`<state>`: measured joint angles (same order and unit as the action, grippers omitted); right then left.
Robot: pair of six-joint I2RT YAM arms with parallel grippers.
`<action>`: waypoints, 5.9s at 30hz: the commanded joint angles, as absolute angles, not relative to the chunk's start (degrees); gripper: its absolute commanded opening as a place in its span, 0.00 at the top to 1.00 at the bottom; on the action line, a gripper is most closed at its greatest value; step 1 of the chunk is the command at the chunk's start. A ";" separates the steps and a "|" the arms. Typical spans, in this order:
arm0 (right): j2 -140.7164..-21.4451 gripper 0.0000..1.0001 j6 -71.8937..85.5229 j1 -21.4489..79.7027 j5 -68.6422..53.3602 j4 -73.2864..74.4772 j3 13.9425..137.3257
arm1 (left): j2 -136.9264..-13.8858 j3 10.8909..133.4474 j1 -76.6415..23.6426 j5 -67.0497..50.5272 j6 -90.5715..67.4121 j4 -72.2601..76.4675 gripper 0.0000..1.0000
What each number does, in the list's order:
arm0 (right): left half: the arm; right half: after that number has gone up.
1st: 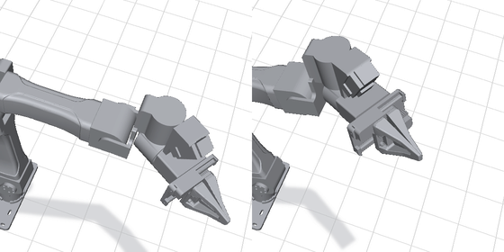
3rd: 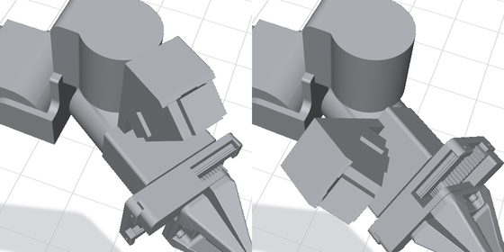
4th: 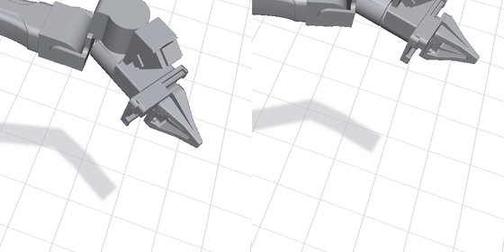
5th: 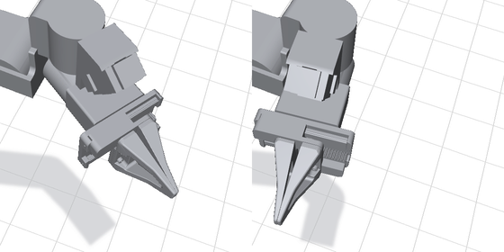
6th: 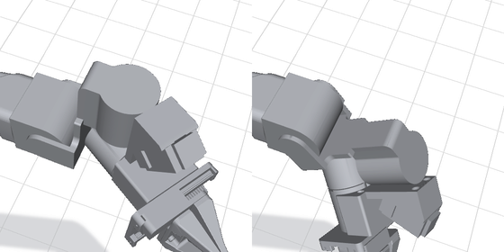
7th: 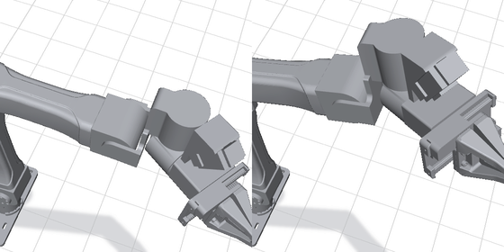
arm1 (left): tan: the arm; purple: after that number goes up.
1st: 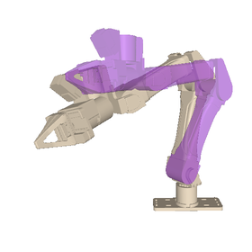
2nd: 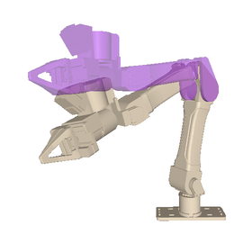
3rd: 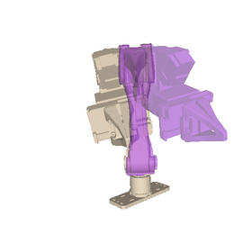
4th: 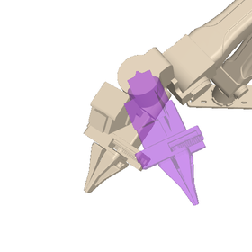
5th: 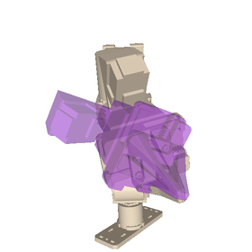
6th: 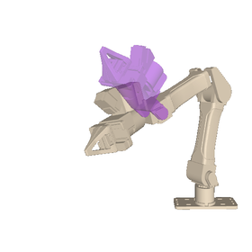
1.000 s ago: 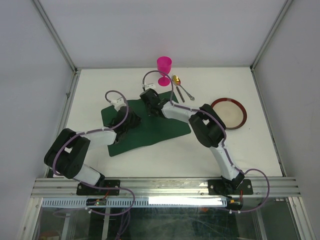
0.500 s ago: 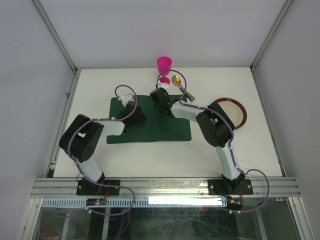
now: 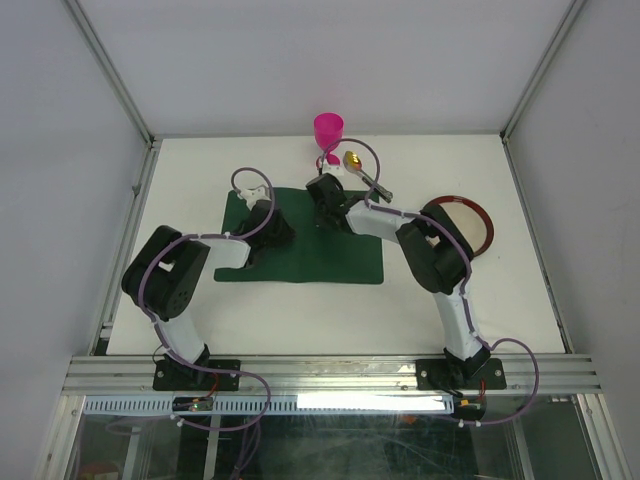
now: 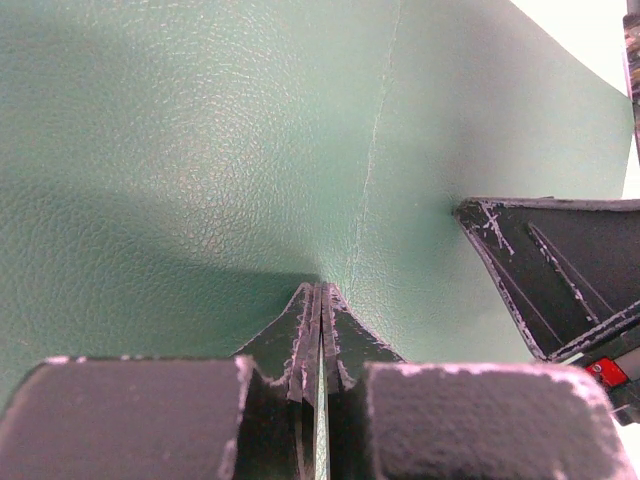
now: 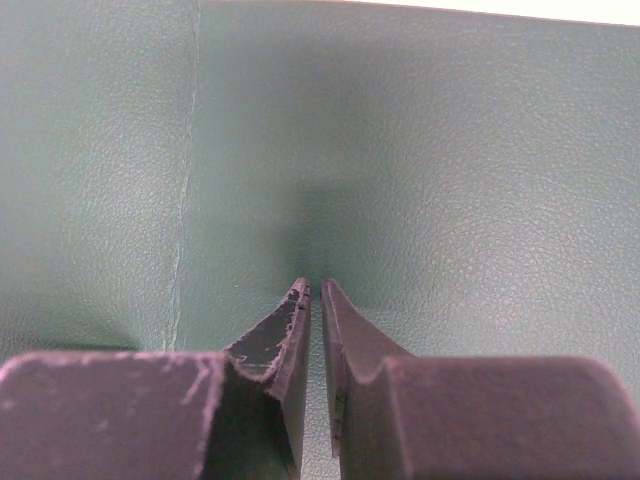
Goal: Set the dinner table for one person
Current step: Move the napkin to the center of the board.
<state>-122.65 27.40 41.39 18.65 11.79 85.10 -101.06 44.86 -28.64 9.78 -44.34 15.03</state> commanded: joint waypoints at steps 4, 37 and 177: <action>-123.09 0.87 25.11 36.55 24.39 22.16 80.20 | -100.37 44.29 -28.12 7.09 -44.20 14.72 1.00; -121.18 0.87 20.92 32.36 26.53 23.57 79.01 | -105.23 41.55 -28.59 -2.69 -50.22 26.97 1.00; -116.25 0.78 22.85 36.66 26.74 29.41 85.36 | -78.50 36.33 -24.81 5.51 -44.91 16.36 1.00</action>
